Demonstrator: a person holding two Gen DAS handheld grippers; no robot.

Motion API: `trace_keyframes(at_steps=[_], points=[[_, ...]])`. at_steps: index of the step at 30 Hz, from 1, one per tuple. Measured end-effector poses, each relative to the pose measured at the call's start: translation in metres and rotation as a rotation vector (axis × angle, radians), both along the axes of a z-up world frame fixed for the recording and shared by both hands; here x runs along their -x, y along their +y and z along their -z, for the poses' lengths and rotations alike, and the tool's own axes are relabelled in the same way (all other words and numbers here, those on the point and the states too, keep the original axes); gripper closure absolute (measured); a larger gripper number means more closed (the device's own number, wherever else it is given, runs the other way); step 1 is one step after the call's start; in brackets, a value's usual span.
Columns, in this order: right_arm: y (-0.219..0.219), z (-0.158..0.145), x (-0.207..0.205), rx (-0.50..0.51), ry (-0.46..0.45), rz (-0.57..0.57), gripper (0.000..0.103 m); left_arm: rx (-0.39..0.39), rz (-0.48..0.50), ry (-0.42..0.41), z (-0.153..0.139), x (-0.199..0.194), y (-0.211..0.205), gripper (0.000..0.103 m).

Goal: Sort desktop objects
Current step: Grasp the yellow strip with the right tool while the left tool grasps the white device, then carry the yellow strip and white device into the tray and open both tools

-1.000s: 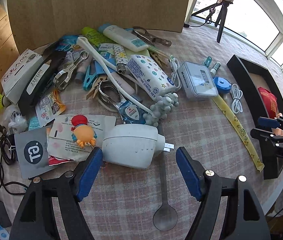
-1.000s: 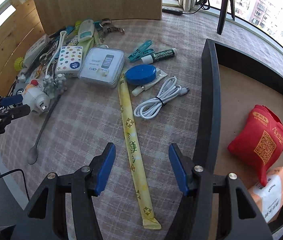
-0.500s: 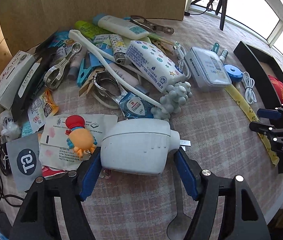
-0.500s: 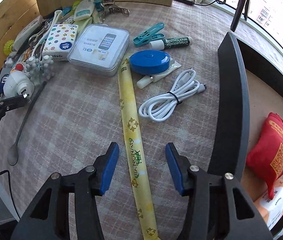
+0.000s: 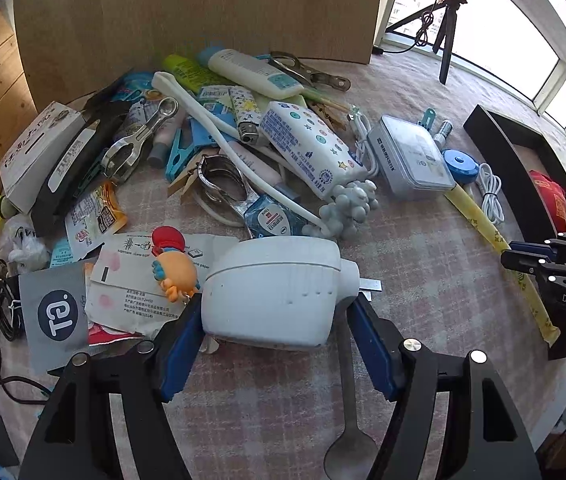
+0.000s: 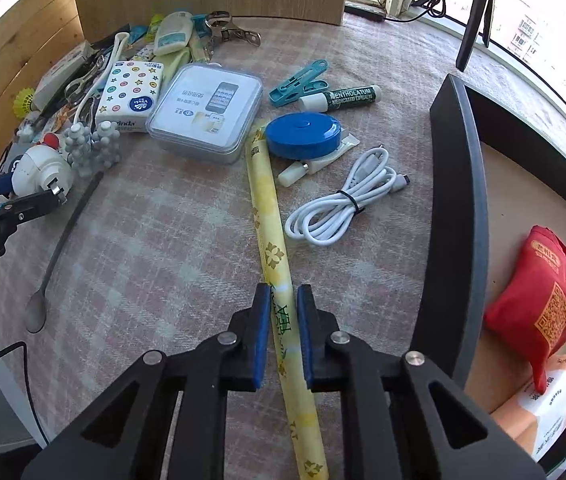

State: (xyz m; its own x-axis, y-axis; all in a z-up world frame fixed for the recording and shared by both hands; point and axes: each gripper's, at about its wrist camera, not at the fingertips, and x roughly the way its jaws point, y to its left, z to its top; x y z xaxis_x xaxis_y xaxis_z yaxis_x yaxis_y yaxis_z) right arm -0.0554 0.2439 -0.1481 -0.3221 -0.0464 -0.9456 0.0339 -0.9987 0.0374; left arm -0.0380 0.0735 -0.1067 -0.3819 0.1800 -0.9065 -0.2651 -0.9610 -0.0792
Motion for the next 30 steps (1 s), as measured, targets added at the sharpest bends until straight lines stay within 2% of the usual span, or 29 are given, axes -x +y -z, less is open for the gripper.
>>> trace_keyframes(at_steps=[8, 13, 18, 23, 30], points=[[0.013, -0.018, -0.017, 0.143, 0.012, 0.055, 0.092, -0.045, -0.015, 0.018, -0.012, -0.01, 0.001, 0.035], [0.037, -0.031, -0.042, 0.172, 0.046, 0.109, 0.092, -0.064, -0.01, 0.035, -0.024, -0.019, 0.006, 0.035], [0.048, -0.04, -0.043, 0.172, 0.088, 0.147, 0.092, -0.082, 0.026, 0.063, -0.044, -0.023, 0.025, 0.035], [0.074, -0.055, -0.056, 0.165, 0.125, 0.202, 0.092, -0.122, 0.073, 0.089, -0.061, -0.023, 0.064, 0.035], [0.137, -0.074, -0.085, 0.125, 0.162, 0.308, 0.092, -0.177, 0.207, 0.097, -0.073, -0.032, 0.153, 0.035]])
